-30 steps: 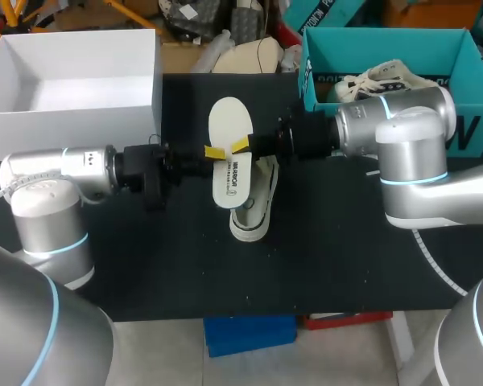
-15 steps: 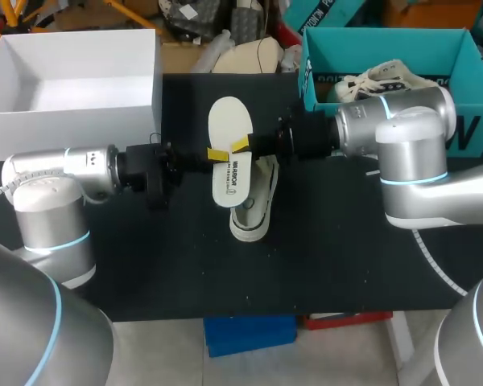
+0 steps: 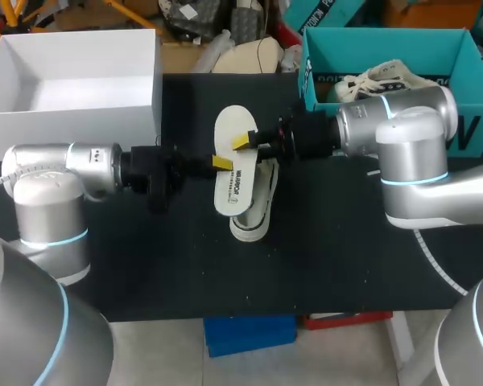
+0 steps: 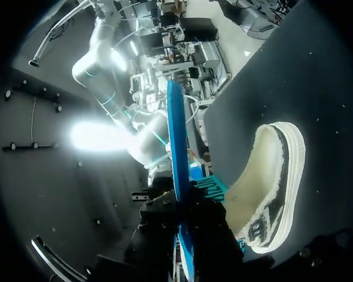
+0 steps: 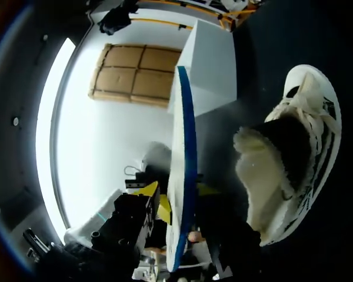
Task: Take the shoe out of the shoebox, open the shoe tongue, remove and reinsert the insole, then place the shoe into the shoebox
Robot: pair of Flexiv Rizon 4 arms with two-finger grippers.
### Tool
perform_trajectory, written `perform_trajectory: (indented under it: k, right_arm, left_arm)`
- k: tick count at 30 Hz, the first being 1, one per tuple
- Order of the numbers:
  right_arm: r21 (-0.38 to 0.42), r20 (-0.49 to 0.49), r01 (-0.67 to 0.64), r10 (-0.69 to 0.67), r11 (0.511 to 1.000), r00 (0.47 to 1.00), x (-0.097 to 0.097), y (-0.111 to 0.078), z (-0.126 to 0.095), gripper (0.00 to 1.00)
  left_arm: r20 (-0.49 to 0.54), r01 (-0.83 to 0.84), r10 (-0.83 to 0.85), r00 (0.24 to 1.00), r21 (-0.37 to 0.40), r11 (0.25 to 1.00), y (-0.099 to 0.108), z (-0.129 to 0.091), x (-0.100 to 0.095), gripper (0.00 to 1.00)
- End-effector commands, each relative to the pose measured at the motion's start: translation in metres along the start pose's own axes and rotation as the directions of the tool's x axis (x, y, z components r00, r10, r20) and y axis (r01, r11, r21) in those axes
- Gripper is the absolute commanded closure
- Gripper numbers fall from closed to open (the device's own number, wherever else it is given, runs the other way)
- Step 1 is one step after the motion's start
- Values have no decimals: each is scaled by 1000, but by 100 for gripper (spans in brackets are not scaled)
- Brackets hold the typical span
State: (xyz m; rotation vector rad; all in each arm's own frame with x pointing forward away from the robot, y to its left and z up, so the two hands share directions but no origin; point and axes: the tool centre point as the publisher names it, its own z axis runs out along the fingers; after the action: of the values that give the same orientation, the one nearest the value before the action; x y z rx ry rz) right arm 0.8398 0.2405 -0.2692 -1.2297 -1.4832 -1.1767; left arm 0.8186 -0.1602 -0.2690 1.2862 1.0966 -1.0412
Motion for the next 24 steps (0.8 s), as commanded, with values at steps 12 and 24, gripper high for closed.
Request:
perform_trajectory:
  k: [12, 24]
  right_arm:
    - [-10, 195, 117, -113, 993, 974, 13, -15, -32, 0]
    - [-10, 208, 123, -118, 992, 971, 14, -16, -34, 0]
  left_arm:
    - [-374, 54, -11, 927, 103, 993, -44, -33, 3, 100]
    - [-374, 54, -11, 927, 103, 993, -44, -33, 3, 100]
